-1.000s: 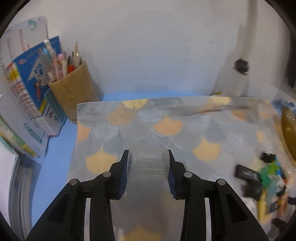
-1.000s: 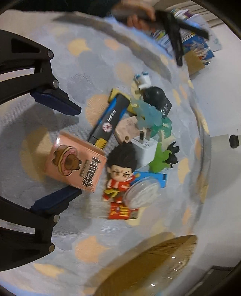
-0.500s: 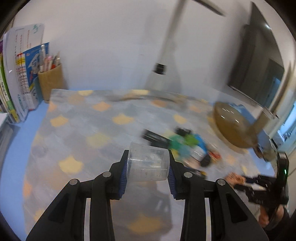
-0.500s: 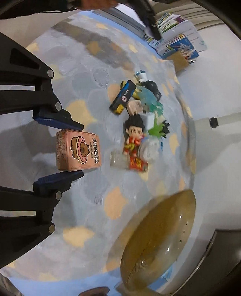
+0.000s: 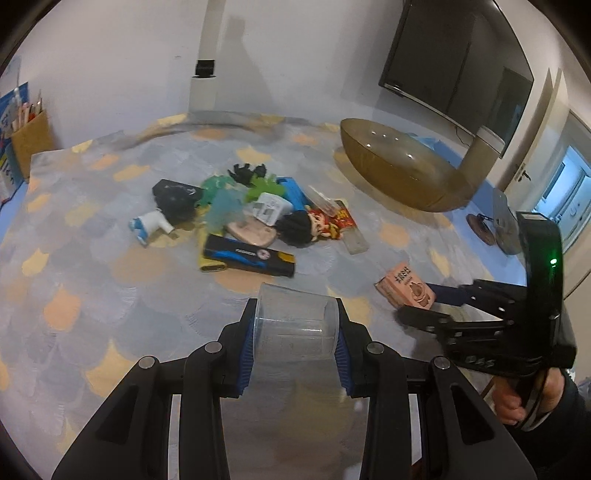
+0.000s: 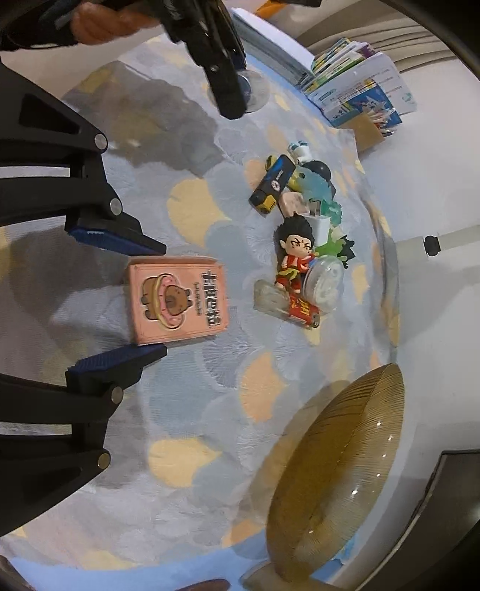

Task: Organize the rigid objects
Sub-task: 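Carry both items to the amber bowl and open both grippers to drop them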

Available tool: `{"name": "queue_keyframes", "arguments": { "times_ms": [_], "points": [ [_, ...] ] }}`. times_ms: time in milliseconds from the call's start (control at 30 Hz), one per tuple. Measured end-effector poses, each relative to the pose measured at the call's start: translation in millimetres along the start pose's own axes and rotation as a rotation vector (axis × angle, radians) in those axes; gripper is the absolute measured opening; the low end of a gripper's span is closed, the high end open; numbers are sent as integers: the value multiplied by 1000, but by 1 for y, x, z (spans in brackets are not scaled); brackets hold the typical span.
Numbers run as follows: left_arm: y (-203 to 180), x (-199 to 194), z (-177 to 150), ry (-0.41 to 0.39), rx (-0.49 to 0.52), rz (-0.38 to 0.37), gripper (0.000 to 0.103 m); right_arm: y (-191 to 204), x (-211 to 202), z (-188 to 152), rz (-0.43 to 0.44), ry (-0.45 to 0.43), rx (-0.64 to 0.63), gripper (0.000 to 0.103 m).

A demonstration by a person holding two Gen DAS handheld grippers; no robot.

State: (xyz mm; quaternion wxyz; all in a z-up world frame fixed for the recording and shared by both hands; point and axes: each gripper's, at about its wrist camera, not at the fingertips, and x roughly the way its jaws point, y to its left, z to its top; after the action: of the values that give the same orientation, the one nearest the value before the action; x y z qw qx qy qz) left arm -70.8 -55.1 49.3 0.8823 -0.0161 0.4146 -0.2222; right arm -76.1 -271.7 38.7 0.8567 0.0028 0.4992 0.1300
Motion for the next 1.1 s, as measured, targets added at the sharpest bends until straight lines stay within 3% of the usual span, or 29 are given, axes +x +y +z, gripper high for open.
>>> {"name": "queue_keyframes", "arguments": {
  "times_ms": [133, 200, 300, 400, 500, 600, 833, 867, 900, 967, 1100],
  "points": [
    [-15, 3, 12, -6, 15, 21, 33, 15, 8, 5, -109, -19, -78, 40],
    [-24, 6, 24, -6, 39, 36, 33, 13, 5, 7, -75, -18, -61, 40],
    [-42, 8, 53, -38, 83, 33, 33, -13, -32, 23, -15, -114, 28, 40],
    [-72, 12, 100, -99, 156, -10, 33, -47, -75, 46, -86, -234, 85, 40],
    [-103, 32, 136, -114, 223, -36, 33, -87, -96, 71, -143, -278, 165, 40],
    [-125, 76, 157, -61, 238, -43, 33, -120, -85, 89, -183, -210, 235, 40],
    [-142, 142, 167, 34, 214, -69, 35, -144, -47, 100, -217, -65, 240, 40],
    [-144, 144, 167, 36, 220, -66, 44, -147, -44, 101, -208, -53, 246, 40],
    [-144, 145, 167, 39, 222, -56, 61, -151, -42, 102, -206, -39, 258, 41],
    [-135, 135, 165, 27, 198, -40, 76, -157, -47, 101, -225, -51, 274, 42],
    [-98, 88, 153, -48, 131, -23, 76, -163, -85, 86, -241, -156, 315, 51]
  ]
}}
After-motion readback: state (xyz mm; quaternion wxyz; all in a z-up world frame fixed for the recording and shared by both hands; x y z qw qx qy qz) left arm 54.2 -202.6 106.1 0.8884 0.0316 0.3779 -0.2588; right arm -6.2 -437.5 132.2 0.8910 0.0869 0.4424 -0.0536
